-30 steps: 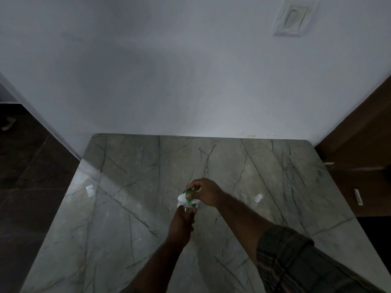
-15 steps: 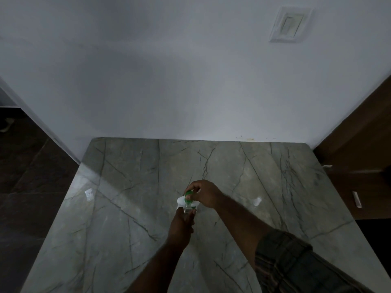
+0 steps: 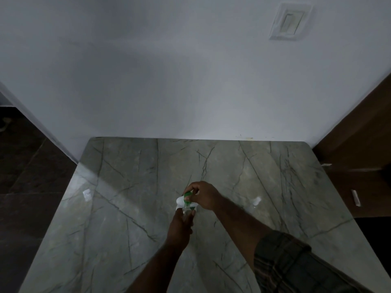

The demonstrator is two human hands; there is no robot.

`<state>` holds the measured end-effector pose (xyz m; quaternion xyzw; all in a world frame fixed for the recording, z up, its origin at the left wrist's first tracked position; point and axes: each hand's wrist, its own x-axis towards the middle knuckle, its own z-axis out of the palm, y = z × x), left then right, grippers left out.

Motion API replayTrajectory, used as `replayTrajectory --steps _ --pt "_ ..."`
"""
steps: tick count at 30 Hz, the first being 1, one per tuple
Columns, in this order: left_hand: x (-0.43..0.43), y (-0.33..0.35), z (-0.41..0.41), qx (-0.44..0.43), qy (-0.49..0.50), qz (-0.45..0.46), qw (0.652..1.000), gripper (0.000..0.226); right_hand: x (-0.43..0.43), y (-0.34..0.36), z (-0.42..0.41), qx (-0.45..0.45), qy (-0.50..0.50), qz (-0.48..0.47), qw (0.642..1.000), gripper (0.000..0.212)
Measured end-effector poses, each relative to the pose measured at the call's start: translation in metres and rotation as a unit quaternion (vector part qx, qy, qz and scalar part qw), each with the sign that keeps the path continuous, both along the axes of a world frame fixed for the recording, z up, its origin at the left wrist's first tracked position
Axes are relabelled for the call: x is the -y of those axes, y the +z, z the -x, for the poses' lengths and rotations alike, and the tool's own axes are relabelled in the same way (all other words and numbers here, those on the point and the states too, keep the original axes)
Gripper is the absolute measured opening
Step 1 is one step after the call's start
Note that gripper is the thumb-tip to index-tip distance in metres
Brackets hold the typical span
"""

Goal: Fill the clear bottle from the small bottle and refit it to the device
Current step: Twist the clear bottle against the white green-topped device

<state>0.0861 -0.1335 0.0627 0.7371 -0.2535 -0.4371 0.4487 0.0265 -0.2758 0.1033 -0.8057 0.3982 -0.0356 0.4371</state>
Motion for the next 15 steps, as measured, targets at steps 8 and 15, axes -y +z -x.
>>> replayTrajectory --steps 8,15 --pt "0.002 -0.0002 -0.0024 0.007 -0.012 0.019 1.0 0.013 0.0059 0.0037 -0.0012 0.004 0.018 0.019 1.0 0.024" --pt "0.0001 0.0015 0.0027 0.007 -0.005 0.012 1.0 0.007 0.0039 0.0009 0.0015 0.002 0.023 0.016 1.0 0.024"
